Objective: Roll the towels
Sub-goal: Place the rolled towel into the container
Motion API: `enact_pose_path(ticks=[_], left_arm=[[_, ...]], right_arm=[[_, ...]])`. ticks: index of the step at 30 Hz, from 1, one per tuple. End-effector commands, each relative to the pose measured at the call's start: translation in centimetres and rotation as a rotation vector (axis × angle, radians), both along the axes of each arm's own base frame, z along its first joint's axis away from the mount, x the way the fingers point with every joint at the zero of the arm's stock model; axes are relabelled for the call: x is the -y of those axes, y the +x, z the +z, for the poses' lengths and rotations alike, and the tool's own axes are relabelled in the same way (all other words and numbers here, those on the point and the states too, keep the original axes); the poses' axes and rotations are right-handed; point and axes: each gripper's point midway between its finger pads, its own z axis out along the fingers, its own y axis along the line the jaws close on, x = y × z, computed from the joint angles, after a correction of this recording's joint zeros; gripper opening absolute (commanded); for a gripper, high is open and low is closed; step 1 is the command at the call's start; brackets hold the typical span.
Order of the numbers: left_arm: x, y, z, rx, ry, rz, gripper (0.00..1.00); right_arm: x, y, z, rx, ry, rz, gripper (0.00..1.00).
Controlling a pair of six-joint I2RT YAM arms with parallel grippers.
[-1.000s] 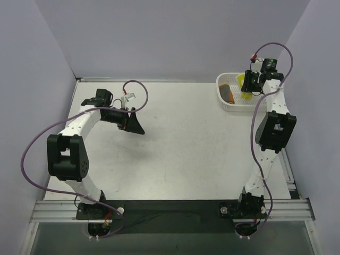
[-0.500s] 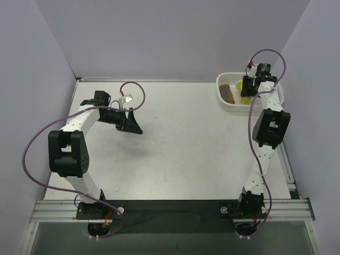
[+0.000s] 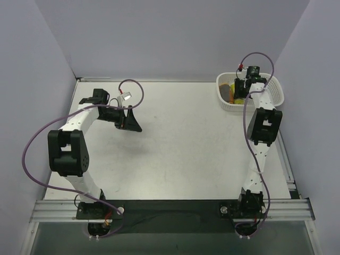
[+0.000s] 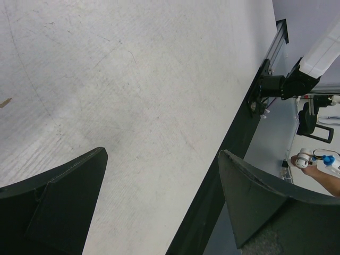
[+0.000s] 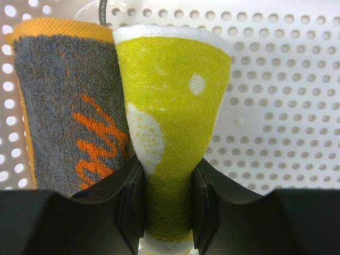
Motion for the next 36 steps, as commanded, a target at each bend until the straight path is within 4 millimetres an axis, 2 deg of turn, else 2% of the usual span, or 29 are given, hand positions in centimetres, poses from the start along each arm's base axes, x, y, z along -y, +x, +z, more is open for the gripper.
enact_pose_path(ticks=[1,9,11,22,25,26,31,32,34,36], left_arm=[[0.1,1.1,1.1,0.034,-0.023,0.003,0.97],[-0.1,1.4,1.3,0.040,-0.025,0.010,0.97],[-0.2,1.4,1.4,0.040,-0.026,0.011,0.97],[-0.3,1.8,1.6,0.042,-0.035,0.014,0.97],[-0.5,2.1,2.0,0.049,-0.033,0.023,0.97],[-0.4,2.1,2.0,0.049,-0.033,0.022,0.97],[-0.9,3.2,3.7,0.108,-0.014,0.037,0.97],[-2.0,3.9,4.3,0.129,-0.005,0.067,0.97],[-2.8,4.3,4.9,0.159,0.020,0.090,0.97],[-3.6,4.8,5.1,0.190,0.072,0.114,0.97]], right_arm=[[0.0,1.0,2.7,0.059,-0.047,0.004,0.25],[-0.5,1.0,2.4,0.053,-0.062,0.027,0.41],[-0.4,1.0,2.6,0.053,-0.065,0.021,0.50],[0.6,-0.1,2.7,0.036,-0.066,-0.012,0.59],[1.0,-0.3,4.2,0.056,-0.086,-0.016,0.68],[1.1,-0.4,5.2,0.072,-0.092,-0.018,0.72],[1.6,-0.7,9.1,0.130,-0.122,-0.025,0.81],[1.6,-0.9,10.7,0.157,-0.127,-0.025,0.83],[1.3,-1.2,12.2,0.180,-0.114,-0.023,0.85],[0.6,-1.7,14.6,0.216,-0.090,-0.012,0.89]])
